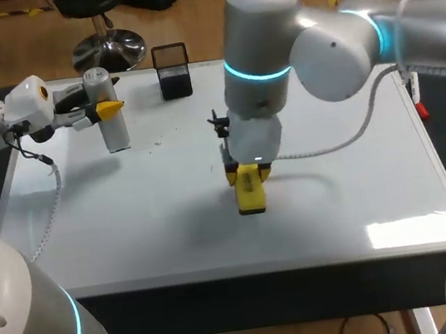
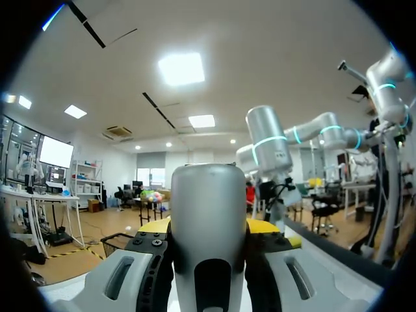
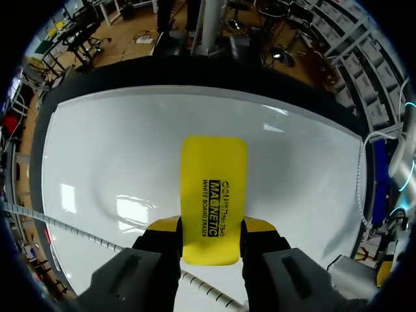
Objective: Pick up the inspection probe, press it on each red-marked spot on the whiteboard one by one, put down the probe, pick up the eraser, and wipe off all the red marks.
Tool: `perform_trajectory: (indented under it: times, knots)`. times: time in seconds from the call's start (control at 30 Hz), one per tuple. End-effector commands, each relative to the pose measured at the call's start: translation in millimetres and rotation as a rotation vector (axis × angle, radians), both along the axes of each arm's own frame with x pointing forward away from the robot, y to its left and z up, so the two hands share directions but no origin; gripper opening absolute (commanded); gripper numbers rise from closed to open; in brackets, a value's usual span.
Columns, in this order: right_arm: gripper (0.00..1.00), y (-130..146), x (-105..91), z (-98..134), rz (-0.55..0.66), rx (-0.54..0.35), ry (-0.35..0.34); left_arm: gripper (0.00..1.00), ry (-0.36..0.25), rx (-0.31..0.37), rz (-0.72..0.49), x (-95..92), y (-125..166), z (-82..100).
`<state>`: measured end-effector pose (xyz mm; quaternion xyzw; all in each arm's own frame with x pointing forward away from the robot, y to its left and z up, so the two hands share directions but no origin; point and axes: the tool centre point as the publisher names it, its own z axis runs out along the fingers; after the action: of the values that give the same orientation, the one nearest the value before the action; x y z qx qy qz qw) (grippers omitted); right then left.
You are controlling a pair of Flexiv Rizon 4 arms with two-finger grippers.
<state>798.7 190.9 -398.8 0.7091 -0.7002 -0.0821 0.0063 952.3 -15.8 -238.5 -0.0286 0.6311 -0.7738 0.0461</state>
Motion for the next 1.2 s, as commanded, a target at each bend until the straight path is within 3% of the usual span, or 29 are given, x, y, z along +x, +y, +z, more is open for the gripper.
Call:
perform_trajectory:
  times: [0.03, 0.57, 1.2]
  knots:
    - [0.0, 24, 7.3, -12, 0.012, -0.046, -0.001, 0.0, -0.001, 0.0, 0.002, -0.5, 0, 1.0]
    - [0.0, 28, 5.2, -33, 0.003, -0.075, -0.023, 0.0, -0.001, 0.0, 0.002, -0.5, 0, 1.0]
    - [0.0, -15, 17.7, -64, -0.136, -0.116, -0.008, 0.0, -0.001, 0.0, 0.002, -0.5, 0, 1.0]
